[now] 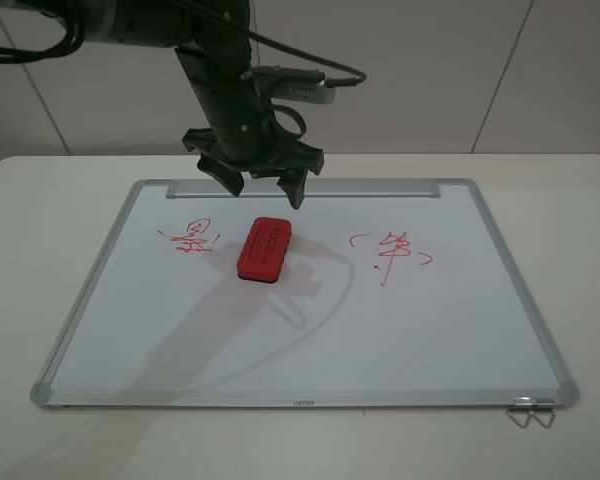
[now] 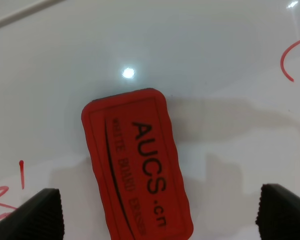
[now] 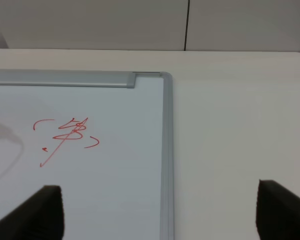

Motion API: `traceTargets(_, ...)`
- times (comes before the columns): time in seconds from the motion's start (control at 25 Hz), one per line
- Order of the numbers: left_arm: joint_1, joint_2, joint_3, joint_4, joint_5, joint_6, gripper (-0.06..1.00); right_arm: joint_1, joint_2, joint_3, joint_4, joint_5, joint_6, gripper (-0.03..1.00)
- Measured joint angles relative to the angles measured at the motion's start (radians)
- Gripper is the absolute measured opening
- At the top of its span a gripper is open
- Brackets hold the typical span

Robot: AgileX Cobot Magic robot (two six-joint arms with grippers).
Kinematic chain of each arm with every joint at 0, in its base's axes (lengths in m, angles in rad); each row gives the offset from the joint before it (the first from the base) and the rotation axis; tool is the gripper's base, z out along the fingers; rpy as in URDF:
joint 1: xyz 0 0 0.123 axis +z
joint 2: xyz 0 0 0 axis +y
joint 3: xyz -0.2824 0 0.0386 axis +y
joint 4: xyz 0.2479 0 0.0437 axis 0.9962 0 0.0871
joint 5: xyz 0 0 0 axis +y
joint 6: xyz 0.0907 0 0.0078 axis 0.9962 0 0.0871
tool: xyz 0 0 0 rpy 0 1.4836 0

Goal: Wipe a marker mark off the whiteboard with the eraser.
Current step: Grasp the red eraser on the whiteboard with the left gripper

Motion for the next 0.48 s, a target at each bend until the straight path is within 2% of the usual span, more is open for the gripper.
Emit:
traceTargets(0.16, 0.000, 0.000, 0.000, -0.003, 0.000, -0.014, 0.77, 0.000, 0.000, 0.000, 0.000, 0.000, 0.000, 0.70)
traceTargets(0.48, 0.019, 0.007, 0.000, -0.003, 0.005, -0.144, 0.77, 0.000, 0.000, 0.000, 0.000, 0.000, 0.000, 0.70)
